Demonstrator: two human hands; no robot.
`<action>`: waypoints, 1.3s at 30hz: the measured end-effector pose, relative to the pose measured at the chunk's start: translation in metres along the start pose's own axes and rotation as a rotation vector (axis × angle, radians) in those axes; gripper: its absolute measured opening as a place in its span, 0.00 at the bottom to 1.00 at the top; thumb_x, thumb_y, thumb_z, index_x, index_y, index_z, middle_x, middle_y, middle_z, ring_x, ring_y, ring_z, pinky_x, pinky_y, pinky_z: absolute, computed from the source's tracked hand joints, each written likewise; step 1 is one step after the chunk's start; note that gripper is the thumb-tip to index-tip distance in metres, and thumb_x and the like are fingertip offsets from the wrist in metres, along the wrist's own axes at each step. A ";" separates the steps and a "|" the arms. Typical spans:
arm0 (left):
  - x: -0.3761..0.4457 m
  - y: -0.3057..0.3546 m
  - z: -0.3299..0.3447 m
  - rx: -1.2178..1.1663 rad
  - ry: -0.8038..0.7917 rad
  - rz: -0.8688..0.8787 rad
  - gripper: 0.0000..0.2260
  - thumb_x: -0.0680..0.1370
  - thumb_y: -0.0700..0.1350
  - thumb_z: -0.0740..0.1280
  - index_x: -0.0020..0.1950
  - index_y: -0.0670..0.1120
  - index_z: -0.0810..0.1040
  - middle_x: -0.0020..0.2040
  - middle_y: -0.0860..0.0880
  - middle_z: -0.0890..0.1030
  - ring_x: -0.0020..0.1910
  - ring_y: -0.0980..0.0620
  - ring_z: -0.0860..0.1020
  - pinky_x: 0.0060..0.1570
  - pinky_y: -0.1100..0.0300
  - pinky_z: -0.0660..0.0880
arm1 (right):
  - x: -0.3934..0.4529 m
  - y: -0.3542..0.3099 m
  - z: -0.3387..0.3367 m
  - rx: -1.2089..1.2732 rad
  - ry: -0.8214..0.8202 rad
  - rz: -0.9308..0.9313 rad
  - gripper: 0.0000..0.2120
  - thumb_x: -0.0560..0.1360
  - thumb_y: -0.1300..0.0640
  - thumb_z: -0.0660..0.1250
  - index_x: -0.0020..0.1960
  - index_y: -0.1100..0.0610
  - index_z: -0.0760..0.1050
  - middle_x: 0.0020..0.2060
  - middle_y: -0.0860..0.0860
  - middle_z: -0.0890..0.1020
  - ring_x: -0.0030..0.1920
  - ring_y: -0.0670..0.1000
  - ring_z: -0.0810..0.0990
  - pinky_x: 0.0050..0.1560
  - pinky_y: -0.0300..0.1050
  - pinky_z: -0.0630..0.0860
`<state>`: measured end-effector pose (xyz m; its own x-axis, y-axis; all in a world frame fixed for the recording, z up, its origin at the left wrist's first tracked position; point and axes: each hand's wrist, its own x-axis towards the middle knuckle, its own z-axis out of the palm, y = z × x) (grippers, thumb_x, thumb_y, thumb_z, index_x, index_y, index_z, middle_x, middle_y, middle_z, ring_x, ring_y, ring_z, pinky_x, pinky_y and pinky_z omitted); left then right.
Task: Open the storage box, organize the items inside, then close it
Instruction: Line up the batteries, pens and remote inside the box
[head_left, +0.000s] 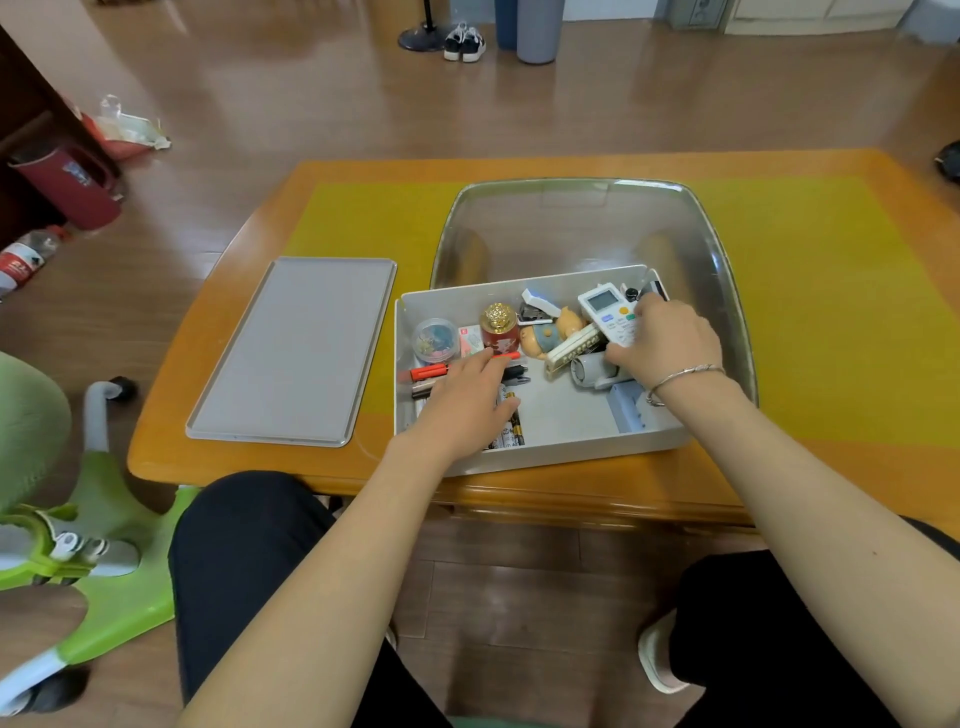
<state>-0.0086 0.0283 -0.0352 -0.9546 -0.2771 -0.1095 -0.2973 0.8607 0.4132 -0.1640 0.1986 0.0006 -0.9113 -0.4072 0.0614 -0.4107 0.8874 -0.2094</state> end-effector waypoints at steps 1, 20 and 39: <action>0.000 0.000 -0.001 -0.017 0.021 0.015 0.25 0.81 0.51 0.61 0.77 0.49 0.59 0.76 0.47 0.61 0.75 0.47 0.57 0.72 0.48 0.58 | -0.002 0.000 -0.001 0.010 0.028 -0.008 0.21 0.65 0.48 0.72 0.53 0.57 0.72 0.44 0.57 0.79 0.42 0.60 0.78 0.31 0.41 0.64; 0.002 0.002 -0.019 -0.754 0.325 -0.270 0.04 0.82 0.46 0.59 0.57 0.50 0.67 0.53 0.55 0.76 0.41 0.64 0.76 0.30 0.70 0.75 | -0.021 -0.033 0.011 0.189 -0.023 -0.398 0.23 0.72 0.42 0.68 0.62 0.54 0.74 0.55 0.52 0.79 0.56 0.54 0.76 0.53 0.48 0.73; -0.018 -0.028 -0.041 -0.885 0.604 -0.348 0.06 0.83 0.51 0.56 0.56 0.51 0.68 0.47 0.63 0.74 0.41 0.69 0.78 0.30 0.74 0.72 | -0.014 -0.053 -0.004 0.445 0.213 -0.687 0.11 0.73 0.59 0.70 0.54 0.60 0.78 0.41 0.51 0.79 0.40 0.49 0.74 0.43 0.43 0.72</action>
<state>0.0176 -0.0089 -0.0076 -0.5853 -0.8107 0.0125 -0.1970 0.1572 0.9677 -0.1295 0.1585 0.0148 -0.4686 -0.7362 0.4883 -0.8656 0.2720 -0.4205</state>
